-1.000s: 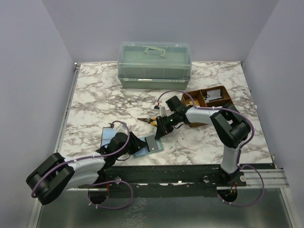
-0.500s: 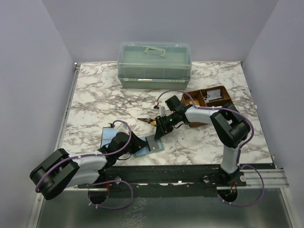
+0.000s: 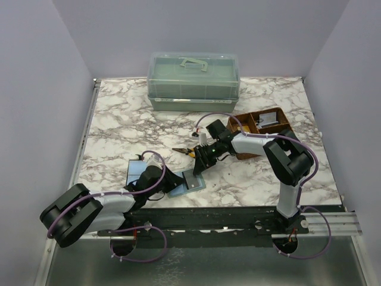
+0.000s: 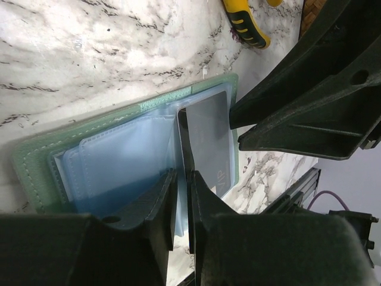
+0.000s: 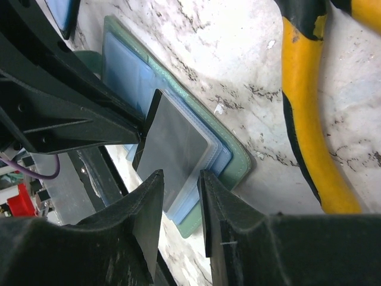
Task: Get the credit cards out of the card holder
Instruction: Pick up the card holder from the center of the board.
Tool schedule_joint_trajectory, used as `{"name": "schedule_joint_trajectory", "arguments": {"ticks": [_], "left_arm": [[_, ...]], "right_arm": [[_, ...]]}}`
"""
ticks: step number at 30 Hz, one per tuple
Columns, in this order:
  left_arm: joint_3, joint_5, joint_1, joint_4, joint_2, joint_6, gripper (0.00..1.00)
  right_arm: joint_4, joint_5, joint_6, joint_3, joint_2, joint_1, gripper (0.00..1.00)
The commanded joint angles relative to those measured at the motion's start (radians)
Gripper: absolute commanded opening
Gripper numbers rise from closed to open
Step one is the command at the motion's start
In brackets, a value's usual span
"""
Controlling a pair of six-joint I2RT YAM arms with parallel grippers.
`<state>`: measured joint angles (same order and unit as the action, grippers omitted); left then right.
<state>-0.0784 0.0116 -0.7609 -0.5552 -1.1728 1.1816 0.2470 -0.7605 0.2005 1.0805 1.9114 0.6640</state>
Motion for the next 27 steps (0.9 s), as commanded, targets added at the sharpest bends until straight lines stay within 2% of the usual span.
{"name": "schedule_joint_trajectory", "arguments": {"ticks": [1,13,18,24,27], "left_arm": [[-0.006,0.009,0.002,0.027,-0.040,-0.022,0.18],[-0.008,0.021,0.003,-0.027,-0.112,-0.022,0.13],[-0.015,0.036,0.003,-0.051,-0.146,-0.024,0.12],[-0.008,0.045,0.002,-0.068,-0.161,-0.020,0.11],[0.001,0.044,0.002,-0.074,-0.157,-0.015,0.11]], "right_arm": [[0.038,0.107,-0.037,0.017,0.023,0.013,0.39],[0.066,0.179,-0.067,0.029,0.036,0.027,0.41],[0.066,0.047,-0.047,0.032,0.043,0.031,0.39],[0.021,-0.109,-0.012,0.016,-0.003,0.031,0.31],[0.014,-0.243,-0.005,0.014,-0.011,0.031,0.29]]}}
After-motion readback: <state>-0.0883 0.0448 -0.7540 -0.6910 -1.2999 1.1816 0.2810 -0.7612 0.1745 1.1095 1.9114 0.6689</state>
